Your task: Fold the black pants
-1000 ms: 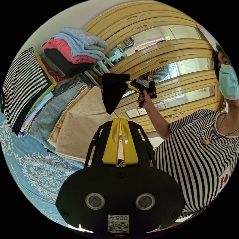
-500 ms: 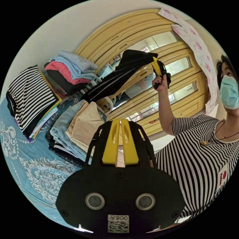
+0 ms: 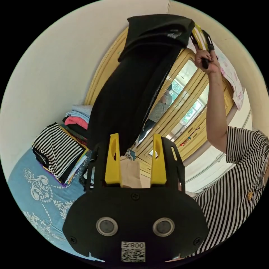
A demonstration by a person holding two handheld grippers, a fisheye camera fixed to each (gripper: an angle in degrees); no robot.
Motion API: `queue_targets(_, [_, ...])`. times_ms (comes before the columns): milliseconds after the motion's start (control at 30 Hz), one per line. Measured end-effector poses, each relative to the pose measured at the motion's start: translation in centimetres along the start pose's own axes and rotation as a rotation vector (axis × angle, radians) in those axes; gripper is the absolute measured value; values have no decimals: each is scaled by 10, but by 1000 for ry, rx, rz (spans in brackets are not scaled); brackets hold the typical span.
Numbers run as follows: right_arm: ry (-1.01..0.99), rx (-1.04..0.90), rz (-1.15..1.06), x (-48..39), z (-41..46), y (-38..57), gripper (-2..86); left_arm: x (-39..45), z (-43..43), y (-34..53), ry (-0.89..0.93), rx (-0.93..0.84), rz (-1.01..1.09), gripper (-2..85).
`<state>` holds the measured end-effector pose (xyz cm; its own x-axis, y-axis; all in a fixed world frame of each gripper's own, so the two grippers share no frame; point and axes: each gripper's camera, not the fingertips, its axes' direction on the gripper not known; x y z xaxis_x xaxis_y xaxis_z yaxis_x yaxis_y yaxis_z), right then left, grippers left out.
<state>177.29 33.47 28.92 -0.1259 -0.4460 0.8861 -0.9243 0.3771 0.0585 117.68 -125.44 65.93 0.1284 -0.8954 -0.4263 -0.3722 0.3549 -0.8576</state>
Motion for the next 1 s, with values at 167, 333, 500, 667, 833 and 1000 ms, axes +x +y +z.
queue_targets(167, [-104, -93, 22, -17, 75, 68, 24, 18, -69, 72, -147, -23, -84, 33])
queue_targets(333, [-154, -200, 68, 1, 125, 145, 24, 32, -198, 181, -122, 60, -257, 23])
queue_targets(500, [-153, -351, 127, 35, 164, 246, 26, 85, -325, 247, -243, 227, -339, 21])
queue_targets(667, [-130, -525, 234, 82, 206, 380, 27, 159, -401, 260, -329, 294, -240, 20])
queue_targets(833, [-225, -525, 335, 102, 230, 483, 38, 222, -465, 276, -393, 348, -161, 20])
queue_targets(1000, [-295, -521, 390, 110, 259, 559, 66, 249, -530, 315, -409, 461, -174, 20])
